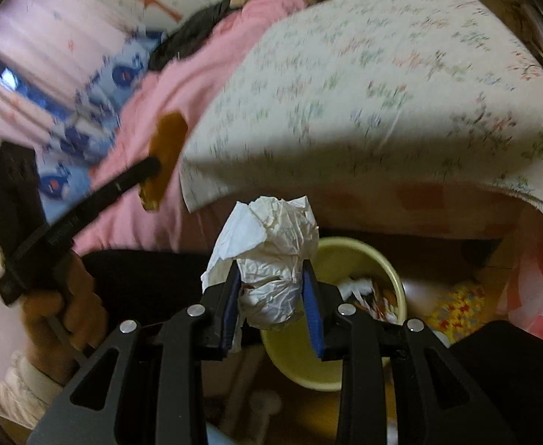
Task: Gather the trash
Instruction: 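Open the right tool to drop the tissues while the left tool drops the peel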
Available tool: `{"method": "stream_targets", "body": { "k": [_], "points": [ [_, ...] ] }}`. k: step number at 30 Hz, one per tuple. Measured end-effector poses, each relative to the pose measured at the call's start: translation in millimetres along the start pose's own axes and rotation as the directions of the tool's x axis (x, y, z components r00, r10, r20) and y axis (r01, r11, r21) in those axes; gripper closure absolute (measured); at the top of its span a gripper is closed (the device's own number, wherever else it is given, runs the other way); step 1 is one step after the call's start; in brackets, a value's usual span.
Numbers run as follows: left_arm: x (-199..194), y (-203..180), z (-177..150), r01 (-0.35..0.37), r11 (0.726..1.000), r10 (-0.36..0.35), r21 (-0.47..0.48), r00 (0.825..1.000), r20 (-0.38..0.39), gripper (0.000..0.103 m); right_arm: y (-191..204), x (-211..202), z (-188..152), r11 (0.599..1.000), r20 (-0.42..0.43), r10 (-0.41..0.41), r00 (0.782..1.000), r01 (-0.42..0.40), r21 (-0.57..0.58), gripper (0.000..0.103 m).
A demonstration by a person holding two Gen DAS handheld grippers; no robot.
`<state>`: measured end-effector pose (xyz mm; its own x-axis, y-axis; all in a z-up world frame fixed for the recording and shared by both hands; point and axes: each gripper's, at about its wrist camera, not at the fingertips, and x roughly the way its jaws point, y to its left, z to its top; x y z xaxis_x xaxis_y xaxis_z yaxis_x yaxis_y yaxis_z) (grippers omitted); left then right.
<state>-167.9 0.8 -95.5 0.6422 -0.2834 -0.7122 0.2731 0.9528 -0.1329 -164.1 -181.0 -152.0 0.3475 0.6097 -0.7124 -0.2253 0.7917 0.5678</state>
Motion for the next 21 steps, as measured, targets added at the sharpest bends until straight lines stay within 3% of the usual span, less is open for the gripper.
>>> {"method": "stream_targets", "body": {
  "k": [8, 12, 14, 16, 21],
  "points": [
    [8.1, -6.9, -31.7, -0.014, 1.0, 0.012, -0.018, 0.994, -0.109, 0.091, 8.1, 18.0, -15.2, 0.989, -0.101, -0.133, 0.986, 0.125, -0.083, 0.049],
    [14.2, -9.8, -45.3, -0.014, 1.0, 0.011, -0.017, 0.986, -0.169, 0.091, 3.1, 11.3, -15.0, 0.989, -0.075, -0.141, 0.987, 0.138, -0.053, 0.046],
    [15.1, -12.7, -49.3, -0.016, 1.0, 0.015, -0.008, 0.983, -0.183, 0.082, -0.2, 5.1, -15.5, 0.989, -0.048, -0.147, 0.988, 0.146, -0.032, 0.042],
    [13.4, -14.0, -50.8, -0.034, 0.999, 0.033, -0.002, 0.983, -0.18, 0.057, -1.2, 0.8, -13.8, 0.989, -0.022, -0.147, 0.989, 0.146, -0.009, 0.042],
    [-5.7, -9.7, -44.6, -0.057, 0.998, 0.054, -0.033, 0.995, -0.08, 0.042, -1.4, -16.5, -10.5, 0.981, 0.105, -0.192, 0.976, 0.19, 0.03, 0.034]
  ]
}}
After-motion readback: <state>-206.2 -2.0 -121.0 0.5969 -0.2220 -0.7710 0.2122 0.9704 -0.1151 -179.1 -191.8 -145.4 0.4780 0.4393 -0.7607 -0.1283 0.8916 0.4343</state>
